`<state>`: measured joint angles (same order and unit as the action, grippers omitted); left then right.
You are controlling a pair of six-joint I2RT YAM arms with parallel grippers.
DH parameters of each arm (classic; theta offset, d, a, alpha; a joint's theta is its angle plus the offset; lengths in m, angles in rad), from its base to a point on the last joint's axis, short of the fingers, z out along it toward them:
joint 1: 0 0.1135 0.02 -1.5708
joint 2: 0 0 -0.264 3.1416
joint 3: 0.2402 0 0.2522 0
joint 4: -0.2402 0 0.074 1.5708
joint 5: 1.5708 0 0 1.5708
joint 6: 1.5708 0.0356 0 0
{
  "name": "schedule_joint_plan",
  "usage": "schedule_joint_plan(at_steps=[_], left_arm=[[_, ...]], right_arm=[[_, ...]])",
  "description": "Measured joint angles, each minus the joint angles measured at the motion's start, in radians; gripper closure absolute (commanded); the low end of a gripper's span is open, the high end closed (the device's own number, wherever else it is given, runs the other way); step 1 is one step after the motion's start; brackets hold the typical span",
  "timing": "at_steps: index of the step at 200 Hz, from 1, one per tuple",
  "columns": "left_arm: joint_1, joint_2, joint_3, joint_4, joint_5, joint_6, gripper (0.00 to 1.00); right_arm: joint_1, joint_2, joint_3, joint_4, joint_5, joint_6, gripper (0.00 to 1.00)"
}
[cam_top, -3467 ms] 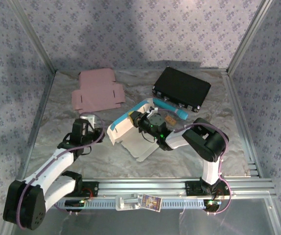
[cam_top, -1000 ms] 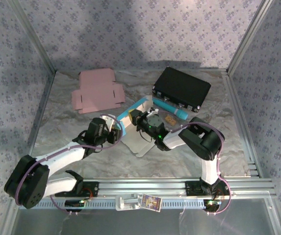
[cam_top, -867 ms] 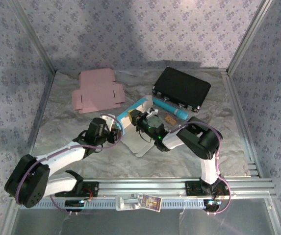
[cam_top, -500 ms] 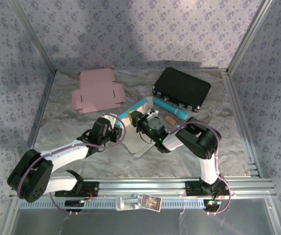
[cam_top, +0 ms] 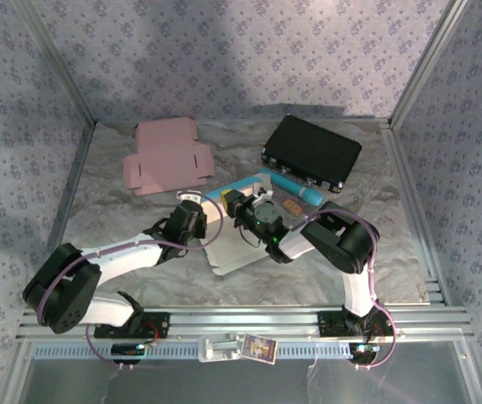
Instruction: Fold the paper box
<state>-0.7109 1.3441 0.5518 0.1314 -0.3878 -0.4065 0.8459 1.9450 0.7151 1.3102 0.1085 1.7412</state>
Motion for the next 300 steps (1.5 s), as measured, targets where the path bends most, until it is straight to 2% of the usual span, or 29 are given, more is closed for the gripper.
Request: schedule_joint_plan(at_steps=[56,145,170,206,215,237,264,274,288,300], left_arm=[[-0.056,0.050,0.049,-0.051,-0.125,-0.095,1.00],[-0.123,0.307,0.409,-0.538,-0.341,-0.506,1.00],[-0.126,0.342,0.447,-0.578,-0.370,-0.576,1.00],[-0.127,0.348,0.455,-0.581,-0.372,-0.590,1.00],[-0.127,0.348,0.455,-0.579,-0.372,-0.589,1.00],[-0.127,0.347,0.452,-0.571,-0.372,-0.563,1.00],[-0.110,0.305,0.410,-0.513,-0.348,-0.475,1.00],[-0.095,0.259,0.373,-0.493,-0.323,-0.427,1.00],[-0.060,0.192,0.337,-0.491,-0.286,-0.367,1.00],[-0.020,0.145,0.318,-0.489,-0.248,-0.315,1.00]], right_arm=[[0.001,0.000,0.000,-0.002,0.010,0.020,1.00],[0.001,-0.019,0.000,-0.043,0.035,0.048,1.00],[0.001,-0.019,0.000,-0.046,0.035,0.055,1.00],[0.000,-0.025,0.000,-0.060,0.037,0.058,1.00],[-0.001,-0.030,0.000,-0.068,0.036,0.058,0.91],[-0.006,-0.068,-0.010,-0.119,0.020,0.066,0.59],[-0.037,-0.169,-0.044,-0.250,-0.037,0.039,0.42],[-0.069,-0.235,-0.047,-0.330,-0.065,0.030,0.33],[-0.117,-0.365,-0.041,-0.500,-0.101,0.004,0.20],[-0.161,-0.496,-0.005,-0.703,-0.126,-0.042,0.17]])
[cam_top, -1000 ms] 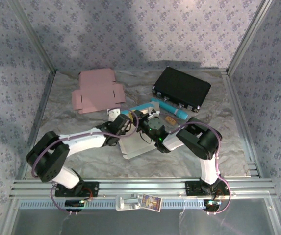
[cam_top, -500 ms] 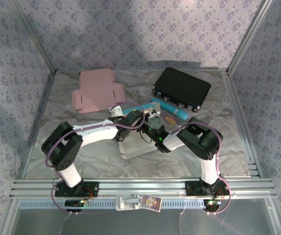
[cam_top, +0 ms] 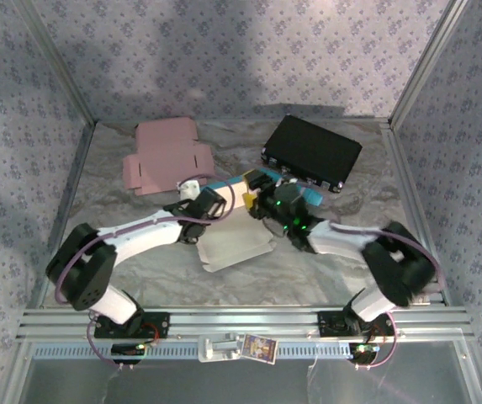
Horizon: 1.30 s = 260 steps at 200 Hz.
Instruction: Fold the paper box
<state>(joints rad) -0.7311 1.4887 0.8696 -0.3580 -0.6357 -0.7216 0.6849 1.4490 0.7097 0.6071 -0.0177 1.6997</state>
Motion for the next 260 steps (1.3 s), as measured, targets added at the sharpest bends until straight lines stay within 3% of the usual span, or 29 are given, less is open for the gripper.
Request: schedule_joint_plan(at_steps=[24,45,83,121,178,260], left_arm=[[0.095,-0.056,-0.014,0.003,0.118,0.113,1.00],[0.149,-0.062,-0.009,-0.013,0.214,0.195,1.00],[0.194,-0.060,0.053,-0.084,0.352,0.278,1.00],[0.202,-0.037,0.093,-0.114,0.404,0.295,1.00],[0.202,0.000,0.098,-0.132,0.426,0.296,1.00],[0.202,0.005,0.103,-0.138,0.447,0.314,1.00]], right_arm=[[-0.073,-0.182,0.154,-0.347,-0.040,-0.135,0.23],[-0.126,-0.217,0.293,-0.560,-0.073,-0.252,0.28],[-0.170,-0.033,0.556,-0.863,-0.124,-0.470,0.36],[-0.153,0.190,0.750,-1.050,-0.171,-0.607,0.41],[-0.148,0.291,0.808,-1.169,-0.195,-0.693,0.44],[-0.148,0.354,0.772,-1.145,-0.209,-0.774,0.47]])
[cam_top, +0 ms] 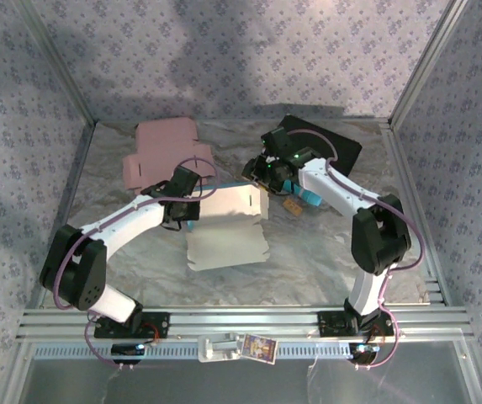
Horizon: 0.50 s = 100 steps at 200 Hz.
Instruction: Fold the paper box
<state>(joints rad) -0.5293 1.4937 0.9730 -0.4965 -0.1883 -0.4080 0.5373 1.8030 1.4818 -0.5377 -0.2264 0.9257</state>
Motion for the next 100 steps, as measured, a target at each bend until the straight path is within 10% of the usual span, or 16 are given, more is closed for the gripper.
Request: schedule_joint_plan(at_steps=[100], left_arm=[[-0.001,0.002,0.012,0.000,0.010,0.000,1.00]], right_arm=[[0.015,0.014,-0.026,0.076,-0.066,0.058,0.61]])
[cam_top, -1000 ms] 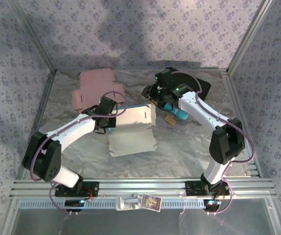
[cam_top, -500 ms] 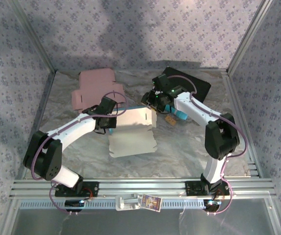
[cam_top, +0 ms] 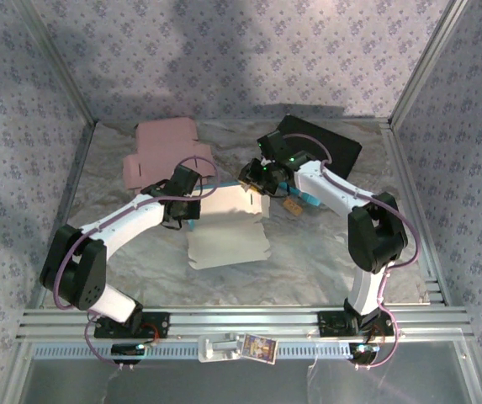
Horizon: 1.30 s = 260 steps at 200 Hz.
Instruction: Fold the paper box
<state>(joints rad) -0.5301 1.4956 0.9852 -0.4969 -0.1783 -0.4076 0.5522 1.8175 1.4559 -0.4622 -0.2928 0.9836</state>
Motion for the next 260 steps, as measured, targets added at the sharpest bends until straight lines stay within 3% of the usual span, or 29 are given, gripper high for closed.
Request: schedule_joint_plan(at_steps=[34,88,148,260], left_arm=[[0.000,0.001,0.005,0.000,0.002,0.000,1.00],[0.000,0.010,0.024,0.001,0.010,0.000,1.00],[0.000,0.028,0.040,0.000,0.014,0.007,1.00],[0.000,0.040,0.048,0.001,0.030,0.008,1.00]], right_arm=[[-0.015,-0.069,-0.064,0.006,0.020,-0.011,0.52],[0.025,-0.339,-0.347,0.019,0.085,-0.088,0.56],[0.051,-0.205,-0.412,0.032,0.142,-0.137,0.54],[0.048,-0.065,-0.338,0.100,0.181,-0.201,0.72]])
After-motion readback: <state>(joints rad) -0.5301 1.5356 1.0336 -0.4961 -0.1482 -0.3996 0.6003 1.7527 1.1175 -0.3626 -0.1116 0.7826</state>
